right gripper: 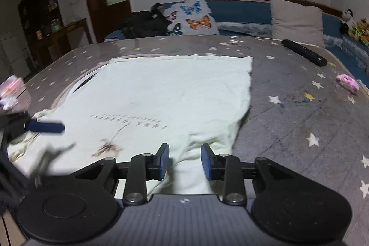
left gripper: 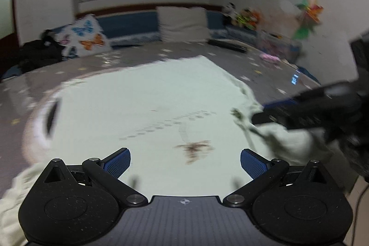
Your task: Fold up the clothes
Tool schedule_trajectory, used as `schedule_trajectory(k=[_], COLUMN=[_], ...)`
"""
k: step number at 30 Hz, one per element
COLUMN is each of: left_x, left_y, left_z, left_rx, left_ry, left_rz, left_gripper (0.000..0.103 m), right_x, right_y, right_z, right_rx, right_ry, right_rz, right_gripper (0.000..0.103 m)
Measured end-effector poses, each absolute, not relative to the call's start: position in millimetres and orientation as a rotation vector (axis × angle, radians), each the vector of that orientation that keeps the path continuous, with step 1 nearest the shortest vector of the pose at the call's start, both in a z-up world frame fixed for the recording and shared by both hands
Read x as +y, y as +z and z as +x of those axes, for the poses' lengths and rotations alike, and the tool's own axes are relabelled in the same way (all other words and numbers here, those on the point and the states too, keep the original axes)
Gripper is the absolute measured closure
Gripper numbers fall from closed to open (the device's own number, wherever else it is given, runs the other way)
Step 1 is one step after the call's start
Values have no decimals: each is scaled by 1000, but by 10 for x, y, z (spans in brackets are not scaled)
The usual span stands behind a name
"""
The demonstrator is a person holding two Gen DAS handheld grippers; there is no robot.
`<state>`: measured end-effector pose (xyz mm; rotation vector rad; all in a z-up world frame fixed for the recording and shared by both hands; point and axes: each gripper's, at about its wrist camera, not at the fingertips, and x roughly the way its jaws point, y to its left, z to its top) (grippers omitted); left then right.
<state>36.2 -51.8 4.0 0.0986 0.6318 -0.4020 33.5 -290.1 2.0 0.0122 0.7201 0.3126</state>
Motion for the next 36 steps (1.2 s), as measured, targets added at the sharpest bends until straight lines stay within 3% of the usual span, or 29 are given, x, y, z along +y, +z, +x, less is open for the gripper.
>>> schedule_trajectory(k=[2,8,19,22,33,36], left_x=[-301,448,1448,1547,1622,1578], left_y=[81,153,54,-20,-111,6], left_z=[295,95,-162,-151,-138,-156], left_rx=[613,593,640,664,661,626], left_ry=[-346,-125,97,78,-9,-51], left_rz=[87,16,-167,-212,-280,-281], left_gripper=[0,8,26,35,92,94], right_x=[-2808,-2407,-1403,-1189,-617,-557], right_y=[49,159,229,242,74,-8], right_z=[256,98,-1,-7,-79,-101], right_rx=[717,703,697,691,707,724], right_ry=[343,461,730,776,895,911], right_rz=[-9,-88,-229,-257,-328,-341], right_gripper=[62,56,55,55,55,55])
